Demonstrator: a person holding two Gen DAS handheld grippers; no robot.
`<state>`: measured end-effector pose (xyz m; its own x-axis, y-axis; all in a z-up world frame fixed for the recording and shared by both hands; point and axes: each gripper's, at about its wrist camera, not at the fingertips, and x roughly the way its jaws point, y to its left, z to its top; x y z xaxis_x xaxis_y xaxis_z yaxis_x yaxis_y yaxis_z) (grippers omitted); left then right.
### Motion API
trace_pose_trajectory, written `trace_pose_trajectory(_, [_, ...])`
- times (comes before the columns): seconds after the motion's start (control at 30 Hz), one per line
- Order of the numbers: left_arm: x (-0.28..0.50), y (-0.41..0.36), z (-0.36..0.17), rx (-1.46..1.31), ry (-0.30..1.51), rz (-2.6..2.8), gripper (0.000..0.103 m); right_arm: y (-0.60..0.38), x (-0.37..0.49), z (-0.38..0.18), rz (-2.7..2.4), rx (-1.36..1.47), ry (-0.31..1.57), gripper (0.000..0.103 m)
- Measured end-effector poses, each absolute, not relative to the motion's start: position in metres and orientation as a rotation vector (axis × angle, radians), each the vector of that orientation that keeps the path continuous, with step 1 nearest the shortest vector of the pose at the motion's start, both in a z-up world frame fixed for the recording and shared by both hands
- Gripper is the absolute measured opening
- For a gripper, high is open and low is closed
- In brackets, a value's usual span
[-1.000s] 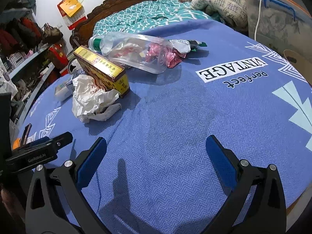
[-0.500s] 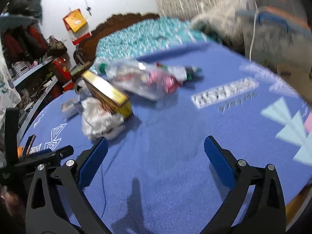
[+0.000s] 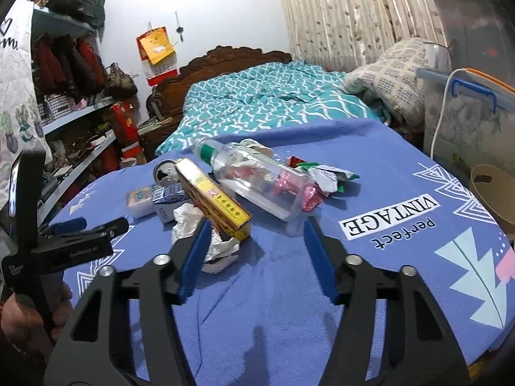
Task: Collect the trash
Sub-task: 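Move both tools toward the pile of trash on the blue cloth, then close the right tool on the yellow box and lift it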
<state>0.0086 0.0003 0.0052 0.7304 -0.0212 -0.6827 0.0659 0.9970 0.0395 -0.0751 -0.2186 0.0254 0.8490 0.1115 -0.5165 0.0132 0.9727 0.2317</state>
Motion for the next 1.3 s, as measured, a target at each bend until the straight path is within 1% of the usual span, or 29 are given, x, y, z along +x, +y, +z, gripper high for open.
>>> trace_pose_trajectory(0.07, [0.007,0.003,0.006,0.057,0.746,-0.048,0.094,-0.217,-0.074,0.023,0.068,0.232,0.568,0.049])
trace_pose_trajectory(0.2, [0.009,0.005,0.009,0.056,0.736,-0.047,0.094,-0.216,-0.074,0.02,0.077,0.236,0.576,0.048])
trace_pose_trajectory(0.8, [0.008,0.012,0.0,0.08,0.708,-0.025,0.094,-0.21,-0.075,0.014,0.089,0.235,0.596,0.048])
trace_pose_trajectory(1.07, [-0.001,0.006,0.003,0.094,0.667,-0.033,0.094,-0.217,-0.07,0.011,0.049,0.26,0.627,0.048])
trace_pose_trajectory(1.3, [-0.004,0.0,0.0,0.111,0.676,-0.061,0.094,-0.222,-0.07,0.012,0.021,0.261,0.627,0.048])
